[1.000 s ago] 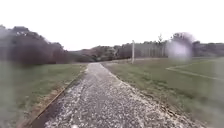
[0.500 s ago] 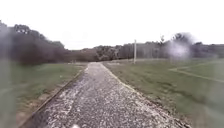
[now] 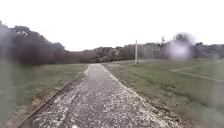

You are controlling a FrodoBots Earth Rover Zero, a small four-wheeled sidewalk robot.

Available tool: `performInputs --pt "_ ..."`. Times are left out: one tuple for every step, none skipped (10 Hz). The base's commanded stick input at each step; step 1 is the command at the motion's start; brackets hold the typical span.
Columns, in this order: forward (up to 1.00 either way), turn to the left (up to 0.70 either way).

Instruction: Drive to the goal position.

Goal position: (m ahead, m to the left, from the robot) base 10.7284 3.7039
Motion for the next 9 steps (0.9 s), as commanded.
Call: performInputs --pt "0.06 0.0" --pt "0.06 0.0" --pt "0.06 0.0" --pt "0.06 0.0" --pt "0.06 0.0" --pt "0.06 0.0" --pt "0.06 0.0" --pt "0.05 0.0" --pt "0.06 0.0"
